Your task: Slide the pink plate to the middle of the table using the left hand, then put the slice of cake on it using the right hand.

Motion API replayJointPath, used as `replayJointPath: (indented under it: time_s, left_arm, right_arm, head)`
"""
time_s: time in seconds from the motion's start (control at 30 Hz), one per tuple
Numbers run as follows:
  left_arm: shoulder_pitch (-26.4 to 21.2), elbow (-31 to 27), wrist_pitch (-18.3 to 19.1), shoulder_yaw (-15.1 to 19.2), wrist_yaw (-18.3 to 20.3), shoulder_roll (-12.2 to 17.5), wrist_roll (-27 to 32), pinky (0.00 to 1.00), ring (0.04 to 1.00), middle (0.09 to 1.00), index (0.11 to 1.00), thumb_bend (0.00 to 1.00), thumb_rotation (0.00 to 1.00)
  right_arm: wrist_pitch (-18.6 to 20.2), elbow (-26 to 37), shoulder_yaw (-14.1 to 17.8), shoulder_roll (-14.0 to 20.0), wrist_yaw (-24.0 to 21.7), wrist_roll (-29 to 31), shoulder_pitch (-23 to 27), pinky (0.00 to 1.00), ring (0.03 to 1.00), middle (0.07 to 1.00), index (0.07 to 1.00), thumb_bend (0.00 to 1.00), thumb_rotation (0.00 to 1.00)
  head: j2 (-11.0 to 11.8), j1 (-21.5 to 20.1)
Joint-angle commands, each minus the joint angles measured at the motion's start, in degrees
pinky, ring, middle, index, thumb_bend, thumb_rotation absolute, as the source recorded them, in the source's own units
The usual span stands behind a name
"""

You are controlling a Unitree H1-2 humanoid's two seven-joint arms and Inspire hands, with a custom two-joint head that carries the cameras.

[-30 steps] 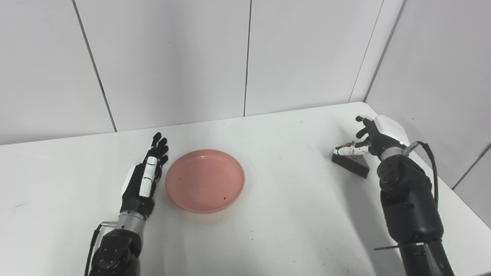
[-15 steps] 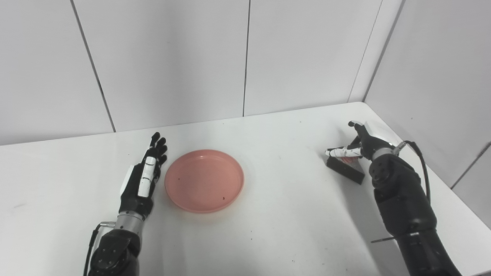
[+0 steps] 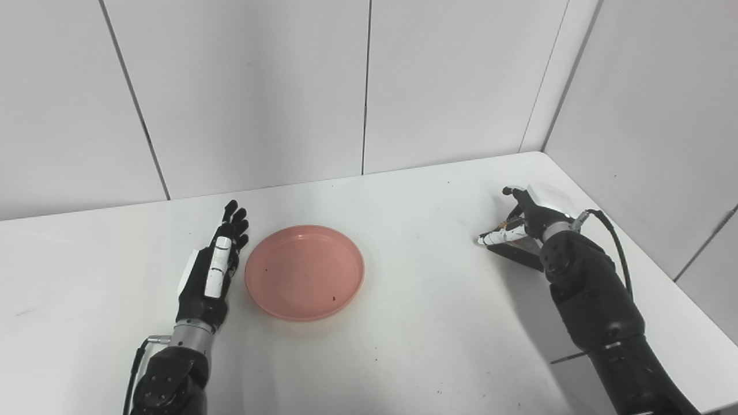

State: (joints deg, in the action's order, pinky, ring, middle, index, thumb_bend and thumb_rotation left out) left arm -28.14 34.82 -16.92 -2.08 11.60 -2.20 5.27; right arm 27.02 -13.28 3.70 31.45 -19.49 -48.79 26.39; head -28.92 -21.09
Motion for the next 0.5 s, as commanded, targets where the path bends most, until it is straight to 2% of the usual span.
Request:
replayJointPath:
  time_s: [0.0,0.03,0.1,0.23,0.27,0.3,0.4,0.47]
  left_arm:
    - [5.64,2.86,0.11,0.35,0.06,0.91,0.14,1.00,1.000,1.000,1.000,0.63,1.00]
    - [5.64,2.87,0.02,0.36,0.04,0.85,0.16,1.00,1.000,1.000,1.000,0.63,1.00]
    - [5.57,3.18,-0.47,0.29,0.05,0.87,0.01,1.00,1.000,1.000,1.000,0.62,1.00]
    - [5.50,3.53,-0.77,0.24,-0.08,0.91,-0.21,1.00,1.000,1.000,1.000,0.62,1.00]
    - [5.48,3.52,-0.58,0.29,0.04,0.91,-0.07,1.00,1.000,1.000,1.000,0.62,1.00]
    - [5.46,3.51,-0.44,0.39,0.17,0.88,0.16,1.00,1.000,1.000,1.000,0.62,1.00]
    - [5.44,3.56,-0.69,0.37,0.05,0.88,0.03,1.00,1.000,1.000,1.000,0.61,1.00]
    - [5.48,3.50,-0.74,0.28,0.01,0.91,-0.13,1.00,1.000,1.000,1.000,0.61,1.00]
  right_arm:
    - [-0.11,1.34,0.04,2.13,-0.75,-1.44,1.08,0.38,0.459,0.587,0.881,0.95,0.36]
    - [-0.11,1.77,0.15,2.12,-0.88,-1.54,1.02,0.38,0.469,0.595,0.885,0.96,0.37]
    - [-0.11,3.15,0.74,2.01,-0.91,-0.09,0.71,0.52,0.650,0.744,0.877,0.98,0.35]
    - [-0.11,6.17,1.88,1.59,-3.62,-0.23,0.26,0.55,0.689,0.788,0.869,0.97,0.33]
    - [-0.11,6.48,2.14,1.60,-4.69,-0.34,0.28,0.62,0.763,0.847,0.853,0.98,0.33]
    - [-0.12,6.71,2.34,1.64,-5.63,-0.35,0.29,0.64,0.785,0.865,0.849,0.99,0.33]
    - [-0.11,6.97,2.00,2.43,-8.51,-0.69,0.38,0.63,0.785,0.878,0.831,1.00,0.30]
    - [-0.11,6.93,1.61,2.90,-10.24,-1.57,0.51,0.67,0.793,0.872,0.817,1.00,0.27]
  head:
    - [-0.04,0.17]
    - [-0.04,0.17]
    - [-0.04,0.17]
    - [-0.02,0.19]
    - [-0.02,0.19]
    - [-0.02,0.19]
    - [-0.02,0.19]
    - [-0.02,0.19]
